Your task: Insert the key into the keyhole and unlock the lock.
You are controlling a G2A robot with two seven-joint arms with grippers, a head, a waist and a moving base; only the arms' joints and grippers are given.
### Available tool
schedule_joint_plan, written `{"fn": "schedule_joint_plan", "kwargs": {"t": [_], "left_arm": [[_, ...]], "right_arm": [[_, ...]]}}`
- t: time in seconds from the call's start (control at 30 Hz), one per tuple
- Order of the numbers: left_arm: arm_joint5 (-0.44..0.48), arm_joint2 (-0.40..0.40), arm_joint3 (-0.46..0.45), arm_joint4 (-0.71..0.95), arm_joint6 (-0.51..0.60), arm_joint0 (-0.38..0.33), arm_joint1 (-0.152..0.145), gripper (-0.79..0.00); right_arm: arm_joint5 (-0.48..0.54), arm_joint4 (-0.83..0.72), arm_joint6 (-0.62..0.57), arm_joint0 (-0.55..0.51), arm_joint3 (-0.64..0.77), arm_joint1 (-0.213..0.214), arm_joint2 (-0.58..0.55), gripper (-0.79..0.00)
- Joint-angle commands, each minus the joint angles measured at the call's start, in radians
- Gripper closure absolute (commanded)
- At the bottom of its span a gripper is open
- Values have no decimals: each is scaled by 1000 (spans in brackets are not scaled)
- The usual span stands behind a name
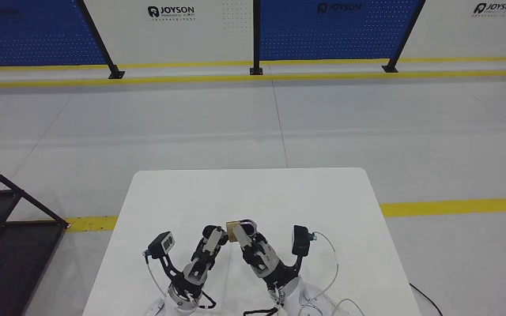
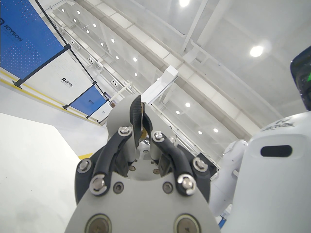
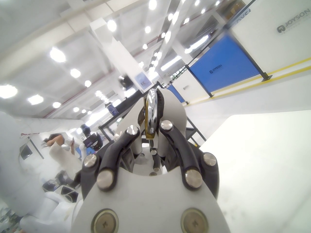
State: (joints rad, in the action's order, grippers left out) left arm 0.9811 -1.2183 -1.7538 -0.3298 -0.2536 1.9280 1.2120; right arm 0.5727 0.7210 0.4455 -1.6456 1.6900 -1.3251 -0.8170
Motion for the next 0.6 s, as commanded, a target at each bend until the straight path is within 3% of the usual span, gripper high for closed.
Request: {"fn": "schedule_joint_plan", "kwargs": {"t": [0.0, 0.23, 0.57], "left_arm": [[-1, -1, 1, 0, 0, 0, 1, -394], [8, -8, 5, -3, 1, 4, 3, -345], [16, -11, 17, -6, 11, 3, 6, -209]], "right_arm": [[1, 0, 1, -1, 1, 0, -1, 0], [11, 2, 6, -8, 2, 0, -9, 0], [14, -6, 0, -17, 11, 2, -23, 0]]}}
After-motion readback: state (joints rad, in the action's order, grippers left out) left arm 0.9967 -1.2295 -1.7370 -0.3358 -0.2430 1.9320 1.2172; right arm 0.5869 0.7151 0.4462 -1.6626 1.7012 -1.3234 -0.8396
